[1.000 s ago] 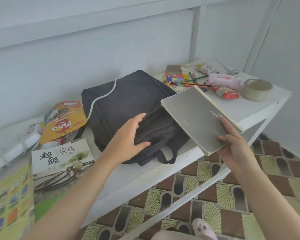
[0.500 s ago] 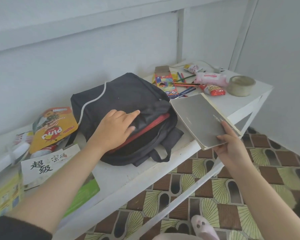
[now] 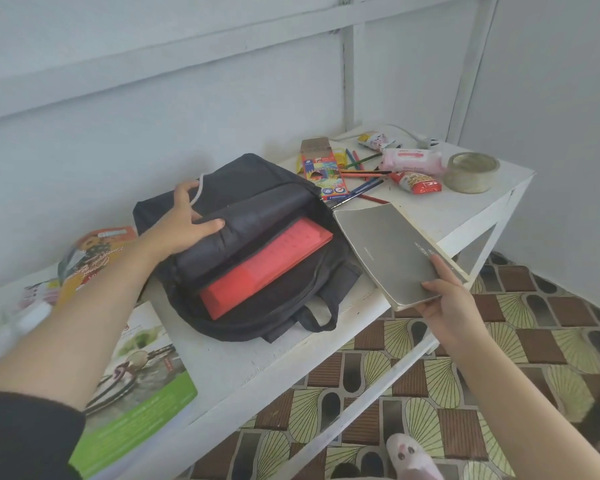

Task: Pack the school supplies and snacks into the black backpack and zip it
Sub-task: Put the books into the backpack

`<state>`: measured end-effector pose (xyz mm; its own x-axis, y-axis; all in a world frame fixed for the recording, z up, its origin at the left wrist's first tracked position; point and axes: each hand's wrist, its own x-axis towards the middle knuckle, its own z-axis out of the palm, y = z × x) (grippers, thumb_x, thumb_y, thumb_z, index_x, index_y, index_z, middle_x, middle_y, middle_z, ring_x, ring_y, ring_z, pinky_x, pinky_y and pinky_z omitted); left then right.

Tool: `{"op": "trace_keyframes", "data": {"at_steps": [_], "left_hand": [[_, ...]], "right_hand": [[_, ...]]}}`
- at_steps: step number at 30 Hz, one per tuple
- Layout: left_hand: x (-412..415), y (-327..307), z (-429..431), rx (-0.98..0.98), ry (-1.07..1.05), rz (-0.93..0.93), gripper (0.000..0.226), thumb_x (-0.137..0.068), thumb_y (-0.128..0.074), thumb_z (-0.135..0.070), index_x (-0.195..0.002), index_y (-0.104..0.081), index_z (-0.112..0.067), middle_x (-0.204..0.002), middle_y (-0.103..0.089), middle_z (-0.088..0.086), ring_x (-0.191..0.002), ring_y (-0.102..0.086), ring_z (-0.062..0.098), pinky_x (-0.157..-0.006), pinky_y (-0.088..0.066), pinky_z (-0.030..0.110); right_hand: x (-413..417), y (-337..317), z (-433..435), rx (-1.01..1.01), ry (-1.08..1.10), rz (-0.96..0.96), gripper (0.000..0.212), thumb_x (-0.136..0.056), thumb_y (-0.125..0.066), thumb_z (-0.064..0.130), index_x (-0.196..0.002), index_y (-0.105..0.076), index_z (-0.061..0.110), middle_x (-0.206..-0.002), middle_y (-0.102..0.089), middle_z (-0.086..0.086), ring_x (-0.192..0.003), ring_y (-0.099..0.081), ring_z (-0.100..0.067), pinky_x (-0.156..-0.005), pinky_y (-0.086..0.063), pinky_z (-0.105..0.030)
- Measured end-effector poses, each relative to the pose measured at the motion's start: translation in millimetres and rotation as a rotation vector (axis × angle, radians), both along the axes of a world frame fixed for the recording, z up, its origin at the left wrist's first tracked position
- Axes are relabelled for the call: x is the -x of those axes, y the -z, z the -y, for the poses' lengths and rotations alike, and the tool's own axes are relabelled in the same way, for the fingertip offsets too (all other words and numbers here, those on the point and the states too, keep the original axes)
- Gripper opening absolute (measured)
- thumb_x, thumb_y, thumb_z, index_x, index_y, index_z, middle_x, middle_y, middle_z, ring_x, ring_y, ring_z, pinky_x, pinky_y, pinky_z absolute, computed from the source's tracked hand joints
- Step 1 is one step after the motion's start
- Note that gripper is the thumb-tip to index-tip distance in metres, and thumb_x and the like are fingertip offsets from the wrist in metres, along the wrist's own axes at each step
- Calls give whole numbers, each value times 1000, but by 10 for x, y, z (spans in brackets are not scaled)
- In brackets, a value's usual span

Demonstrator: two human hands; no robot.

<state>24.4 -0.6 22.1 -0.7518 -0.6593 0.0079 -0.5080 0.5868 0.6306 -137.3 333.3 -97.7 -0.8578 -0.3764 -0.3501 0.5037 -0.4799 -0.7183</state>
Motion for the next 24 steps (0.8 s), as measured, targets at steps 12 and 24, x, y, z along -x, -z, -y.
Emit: {"op": "trace_keyframes", "data": {"at_steps": [12, 24], "left_hand": [[11, 457, -52, 766, 258, 93, 65, -92, -43, -1, -144, -29, -38, -97, -55, 17, -76, -58, 34, -62, -41, 31], [-37, 564, -86, 841, 236, 312, 75, -80, -35, -75, -144, -7, -48, -107, -52, 10, -89, -59, 25, -72, -49, 35]], "right_hand": [[36, 88, 1, -60, -11, -20, 58, -89, -35, -12, -140, -45, 14, -134, -47, -1, -106, -53, -27, -96, -46, -51], [23, 55, -9, -43, -16, -12, 57, -90, -35, -13, -140, -45, 14, -135, -47, -1, -103, -55, -24, -94, -47, -48]]}}
